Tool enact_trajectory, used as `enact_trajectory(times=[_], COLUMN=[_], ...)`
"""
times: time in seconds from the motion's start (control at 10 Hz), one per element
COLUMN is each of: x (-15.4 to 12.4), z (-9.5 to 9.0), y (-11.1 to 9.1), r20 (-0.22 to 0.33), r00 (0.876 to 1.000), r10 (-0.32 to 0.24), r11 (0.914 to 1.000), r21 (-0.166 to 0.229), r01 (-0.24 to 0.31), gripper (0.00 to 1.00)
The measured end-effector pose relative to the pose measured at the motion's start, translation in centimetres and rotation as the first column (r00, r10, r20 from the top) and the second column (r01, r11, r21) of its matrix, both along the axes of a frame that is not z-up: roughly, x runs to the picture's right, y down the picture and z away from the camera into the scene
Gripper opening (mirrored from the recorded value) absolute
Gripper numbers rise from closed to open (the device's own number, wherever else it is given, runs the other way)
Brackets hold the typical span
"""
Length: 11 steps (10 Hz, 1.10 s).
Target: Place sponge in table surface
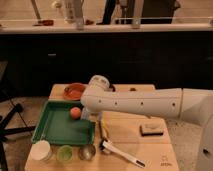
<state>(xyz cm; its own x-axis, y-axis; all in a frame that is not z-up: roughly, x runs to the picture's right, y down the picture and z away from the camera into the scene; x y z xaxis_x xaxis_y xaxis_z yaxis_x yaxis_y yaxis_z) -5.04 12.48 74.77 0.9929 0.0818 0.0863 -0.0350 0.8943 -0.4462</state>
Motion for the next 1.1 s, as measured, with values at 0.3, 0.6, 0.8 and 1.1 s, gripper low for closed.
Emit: enact_trajectory(times=[0.3, 0.6, 0.8, 1.1], x=[4.2, 6.5, 7.4, 7.7], z=[1.1, 2.4, 3.2, 3.0], y=[-0.2, 0.5, 1.2, 1.8], r20=[-0.085, -0.137, -0.151, -0.138], r00=[0.993, 0.979, 0.970, 0.968], r10=[0.086, 0.152, 0.191, 0.212], r11=[0.9961, 0.9869, 0.9788, 0.9749], r21=[-0.013, -0.034, -0.044, -0.040], r01=[-0.088, -0.158, -0.200, -0.219], gripper=[0.00, 0.00, 0.00, 0.00])
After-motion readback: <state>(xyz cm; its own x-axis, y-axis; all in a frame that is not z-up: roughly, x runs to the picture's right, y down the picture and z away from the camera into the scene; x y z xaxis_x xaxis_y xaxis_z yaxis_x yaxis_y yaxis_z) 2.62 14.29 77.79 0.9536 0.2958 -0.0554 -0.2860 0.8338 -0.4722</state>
